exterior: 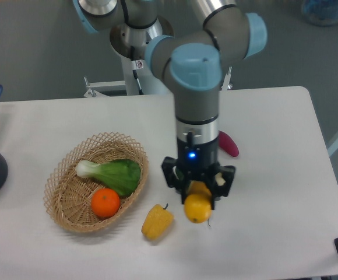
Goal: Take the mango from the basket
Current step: 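Lift the yellow mango out of the basket and carry it upward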
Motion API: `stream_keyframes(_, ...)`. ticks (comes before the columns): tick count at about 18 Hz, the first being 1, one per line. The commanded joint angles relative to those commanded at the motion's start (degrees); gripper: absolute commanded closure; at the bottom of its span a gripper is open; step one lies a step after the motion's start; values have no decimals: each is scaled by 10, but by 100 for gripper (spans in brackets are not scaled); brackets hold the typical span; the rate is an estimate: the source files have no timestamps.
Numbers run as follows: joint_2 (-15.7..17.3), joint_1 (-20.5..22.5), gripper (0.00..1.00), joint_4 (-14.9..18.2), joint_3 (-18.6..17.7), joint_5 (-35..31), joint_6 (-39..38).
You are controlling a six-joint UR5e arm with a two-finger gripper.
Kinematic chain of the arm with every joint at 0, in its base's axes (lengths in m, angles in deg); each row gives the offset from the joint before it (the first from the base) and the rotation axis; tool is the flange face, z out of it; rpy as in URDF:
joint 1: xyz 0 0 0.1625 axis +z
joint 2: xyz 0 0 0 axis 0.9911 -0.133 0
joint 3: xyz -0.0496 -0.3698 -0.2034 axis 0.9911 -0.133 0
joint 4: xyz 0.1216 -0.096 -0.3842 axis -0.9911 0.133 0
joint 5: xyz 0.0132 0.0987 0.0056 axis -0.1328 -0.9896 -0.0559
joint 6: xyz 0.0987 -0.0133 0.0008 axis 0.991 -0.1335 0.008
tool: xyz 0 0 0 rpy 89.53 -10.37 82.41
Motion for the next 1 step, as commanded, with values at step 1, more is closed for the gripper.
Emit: stream_keyframes(1,-1,2,75,1,-2,-1,10)
